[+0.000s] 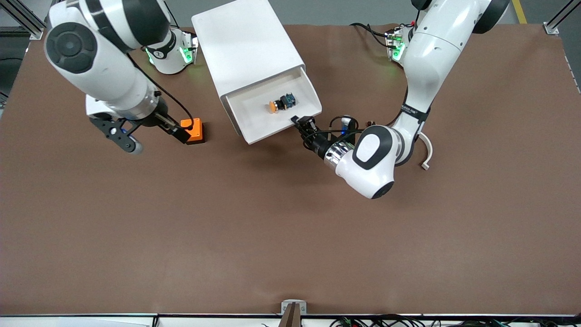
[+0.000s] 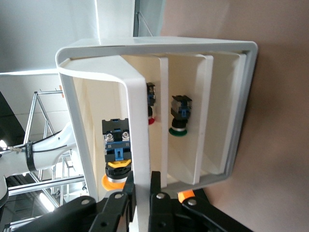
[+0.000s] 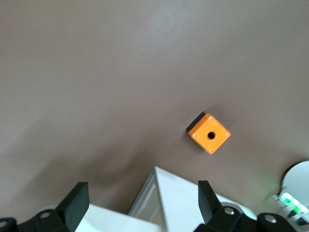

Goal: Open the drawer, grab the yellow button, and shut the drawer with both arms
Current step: 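Grasp the yellow button in the drawer while the left gripper withdraws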

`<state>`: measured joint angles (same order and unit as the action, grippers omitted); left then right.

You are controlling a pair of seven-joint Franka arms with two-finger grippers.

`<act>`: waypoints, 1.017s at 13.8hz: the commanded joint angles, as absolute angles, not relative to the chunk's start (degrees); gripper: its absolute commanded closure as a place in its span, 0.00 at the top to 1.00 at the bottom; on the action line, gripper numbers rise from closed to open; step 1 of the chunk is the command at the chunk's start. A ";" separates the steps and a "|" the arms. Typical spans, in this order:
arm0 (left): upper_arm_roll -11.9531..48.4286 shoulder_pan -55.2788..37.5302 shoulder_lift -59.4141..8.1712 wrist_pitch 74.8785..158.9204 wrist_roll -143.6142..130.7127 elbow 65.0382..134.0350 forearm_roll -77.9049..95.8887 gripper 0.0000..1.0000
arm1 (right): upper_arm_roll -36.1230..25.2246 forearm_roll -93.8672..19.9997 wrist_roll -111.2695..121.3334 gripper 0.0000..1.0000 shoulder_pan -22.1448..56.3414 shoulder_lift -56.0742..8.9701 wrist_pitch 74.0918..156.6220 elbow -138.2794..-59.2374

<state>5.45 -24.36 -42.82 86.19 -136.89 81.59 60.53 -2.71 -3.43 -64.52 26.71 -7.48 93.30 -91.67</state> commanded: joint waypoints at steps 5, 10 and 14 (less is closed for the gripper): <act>5.27 -21.36 -41.75 84.55 -135.26 79.37 56.19 0.98 | -3.43 -3.78 -86.81 1.00 39.18 -7.21 101.94 -95.27; 5.71 -18.90 -41.05 84.11 -135.18 76.56 47.48 0.99 | -3.52 -3.34 -97.01 1.00 44.63 -7.73 109.23 -99.83; 5.71 -16.70 -39.73 83.94 -131.59 73.22 43.42 0.99 | -3.52 -2.99 -103.17 1.00 49.03 -10.54 113.28 -101.16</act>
